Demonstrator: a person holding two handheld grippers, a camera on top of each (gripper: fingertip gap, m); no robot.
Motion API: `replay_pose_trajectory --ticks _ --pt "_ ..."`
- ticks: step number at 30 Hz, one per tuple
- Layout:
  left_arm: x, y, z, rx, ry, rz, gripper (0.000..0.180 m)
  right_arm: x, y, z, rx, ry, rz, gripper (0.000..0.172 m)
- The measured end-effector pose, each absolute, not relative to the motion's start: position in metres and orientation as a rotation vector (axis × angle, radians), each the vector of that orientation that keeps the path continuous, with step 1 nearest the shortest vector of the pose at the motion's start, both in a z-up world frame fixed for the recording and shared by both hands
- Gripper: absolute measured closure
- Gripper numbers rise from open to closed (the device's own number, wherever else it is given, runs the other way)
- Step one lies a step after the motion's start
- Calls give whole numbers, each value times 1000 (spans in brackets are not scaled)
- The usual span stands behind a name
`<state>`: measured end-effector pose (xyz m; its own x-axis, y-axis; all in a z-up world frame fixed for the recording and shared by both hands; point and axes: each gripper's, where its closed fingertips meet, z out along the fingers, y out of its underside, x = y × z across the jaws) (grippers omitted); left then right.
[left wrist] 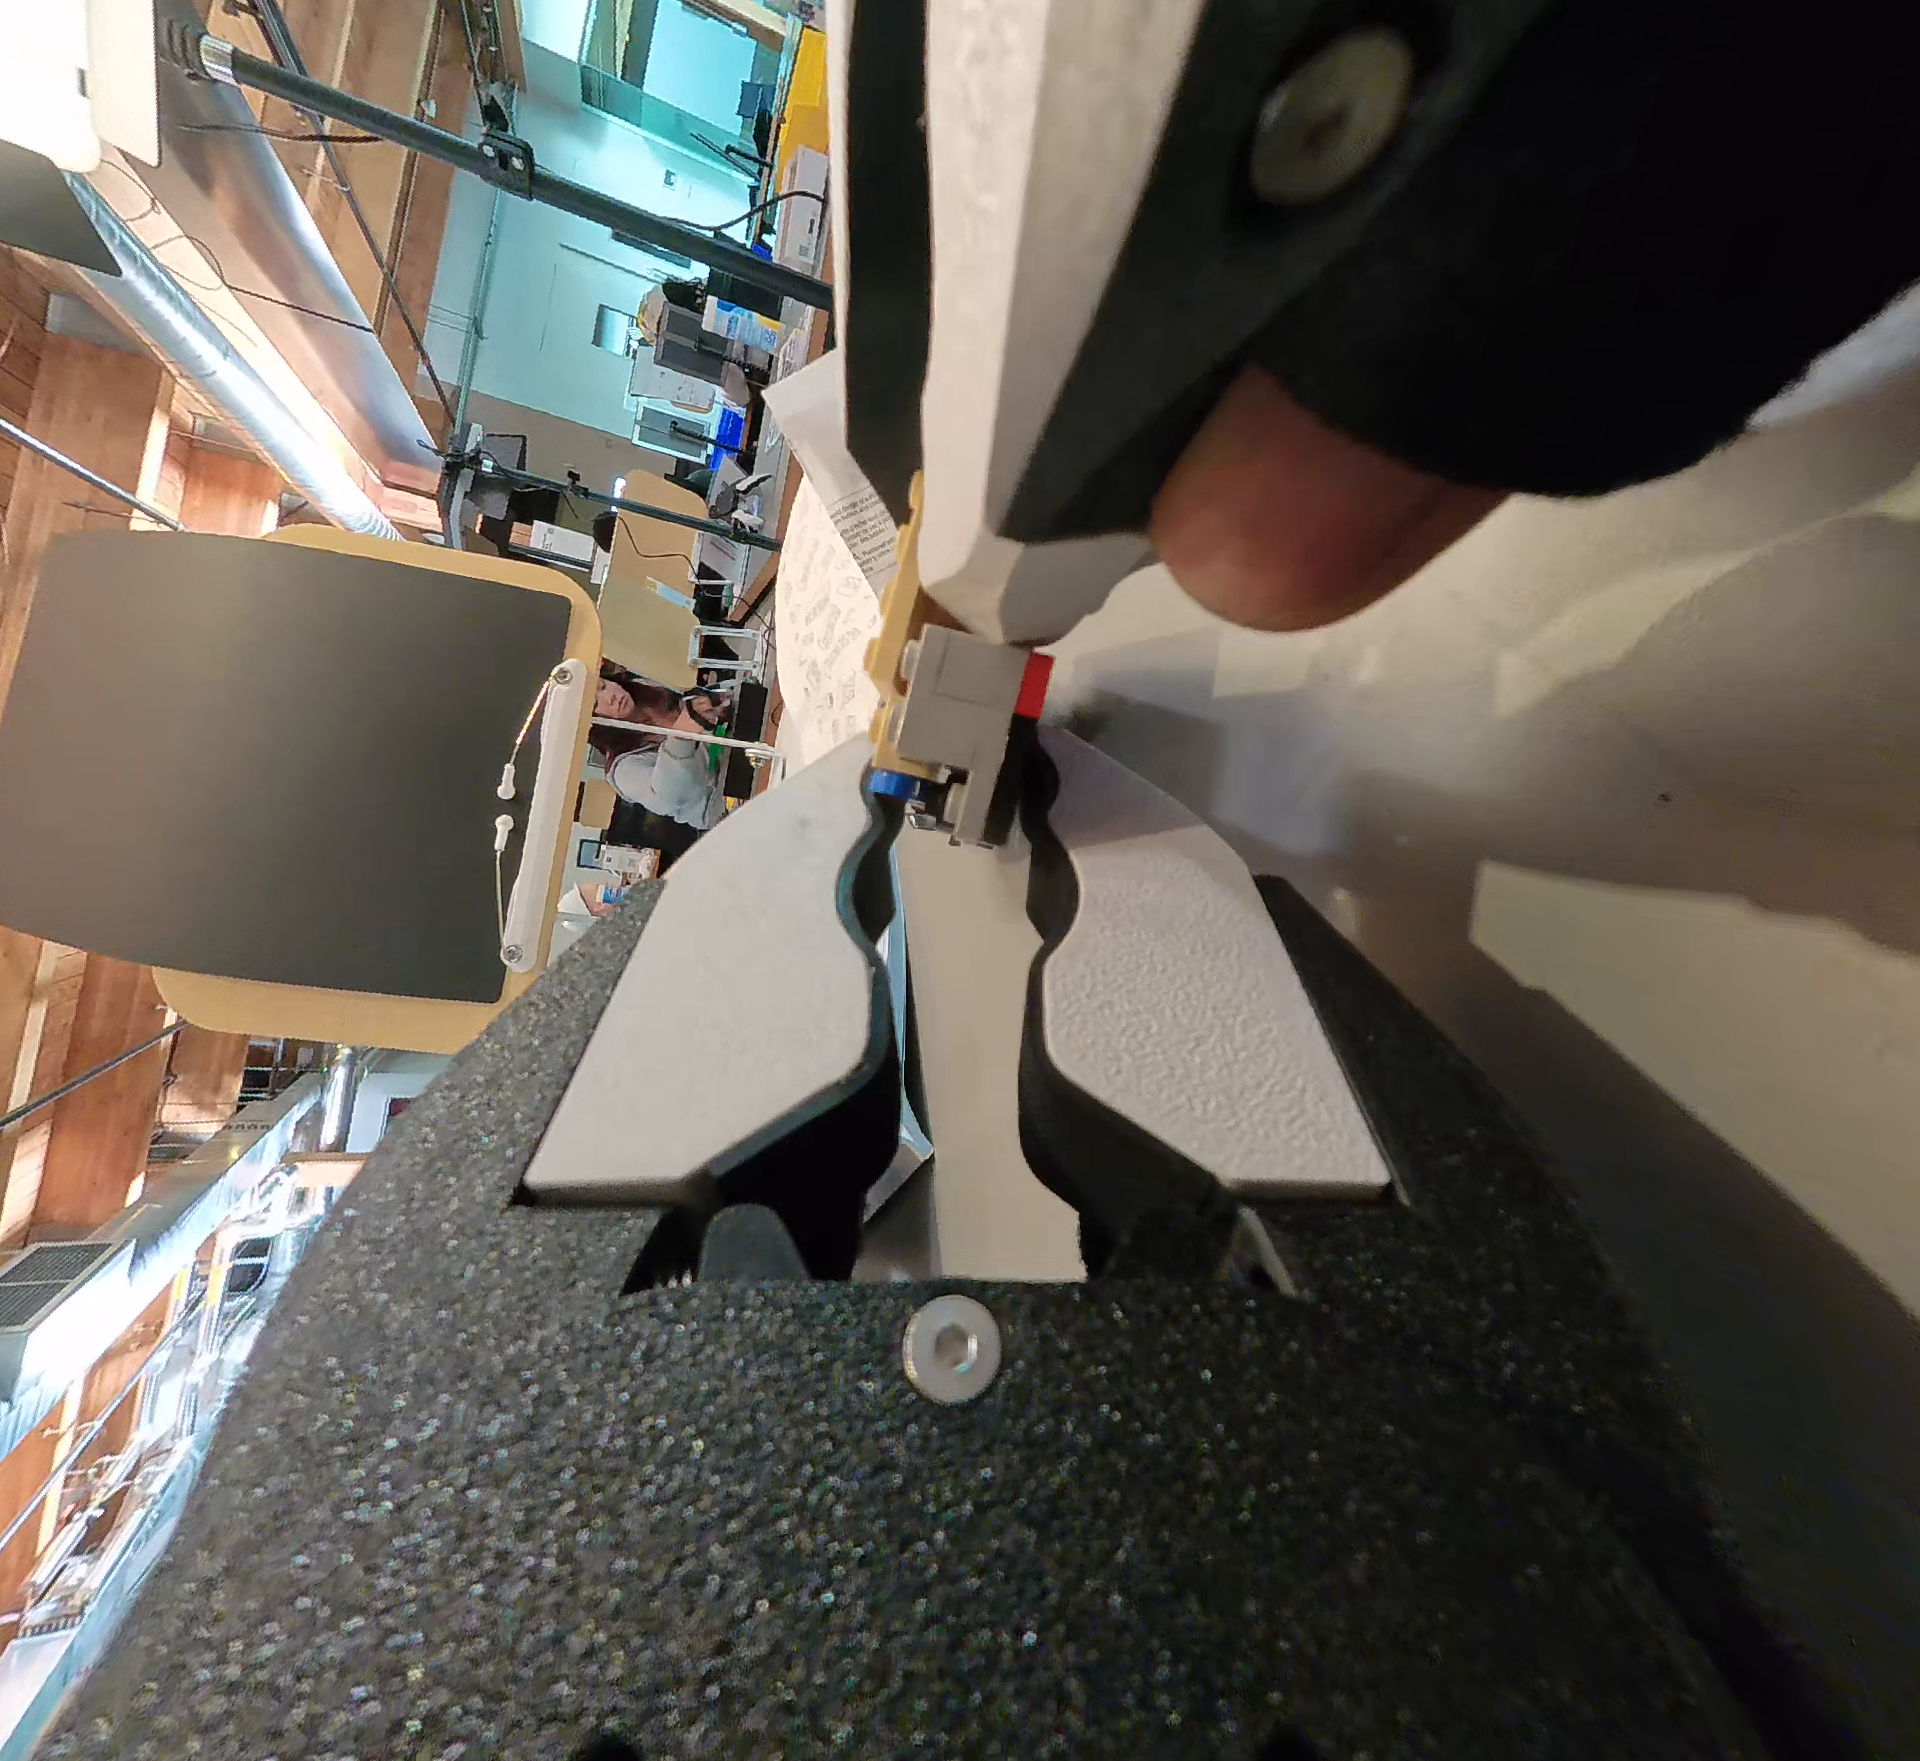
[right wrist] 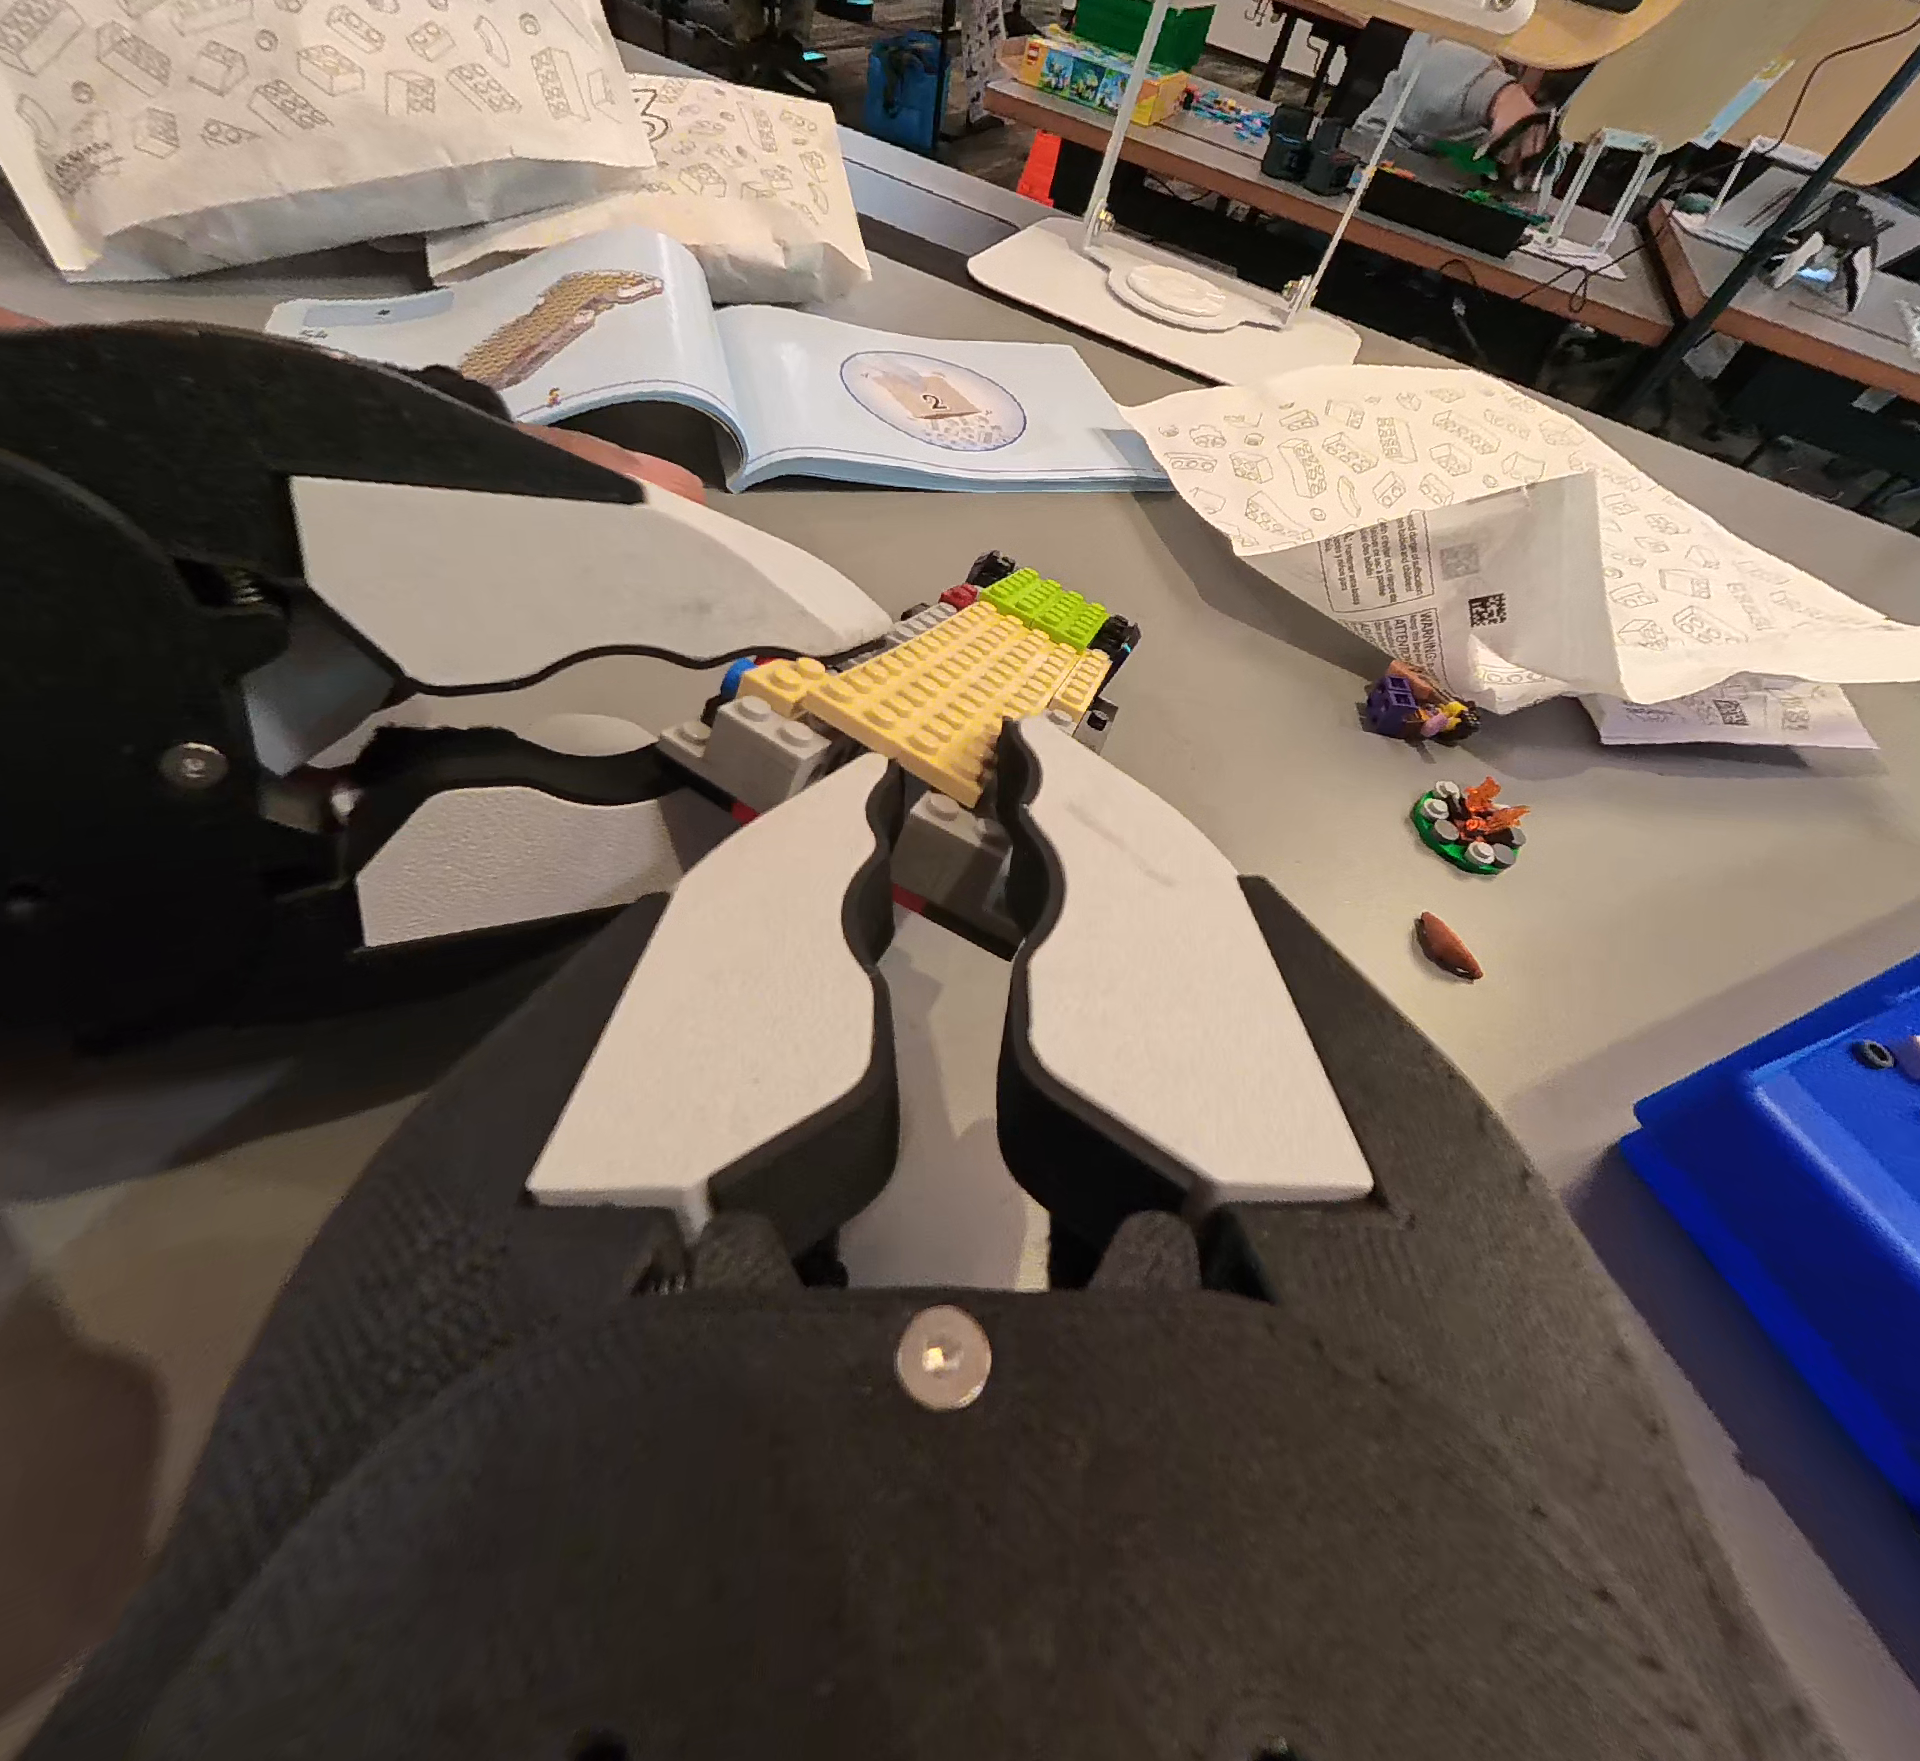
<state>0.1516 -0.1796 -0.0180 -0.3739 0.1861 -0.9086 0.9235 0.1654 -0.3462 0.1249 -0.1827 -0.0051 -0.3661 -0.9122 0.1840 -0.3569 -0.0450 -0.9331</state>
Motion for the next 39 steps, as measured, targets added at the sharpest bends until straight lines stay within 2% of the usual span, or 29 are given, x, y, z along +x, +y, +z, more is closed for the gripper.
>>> replay_pose_trajectory --ticks 12,24,30,33,39 --pt "142 -177 -26 1207 1630 -1222 160 115 -178 -17 -1859 1659 -1570 144" --pt "135 -177 -29 1269 1557 -1193 161 109 -175 -24 -1680 1747 -1112 143" --pt "136 -177 -30 1272 1565 -1179 161 109 -179 -17 -1851 1684 -1461 140" --pt "135 -177 -31 1286 1549 -1161 161 109 -177 -15 -2023 1590 -1566 142" --pt "129 -175 -39 1359 1451 -1082 162 106 -169 -31 -2442 1387 -1451 157"
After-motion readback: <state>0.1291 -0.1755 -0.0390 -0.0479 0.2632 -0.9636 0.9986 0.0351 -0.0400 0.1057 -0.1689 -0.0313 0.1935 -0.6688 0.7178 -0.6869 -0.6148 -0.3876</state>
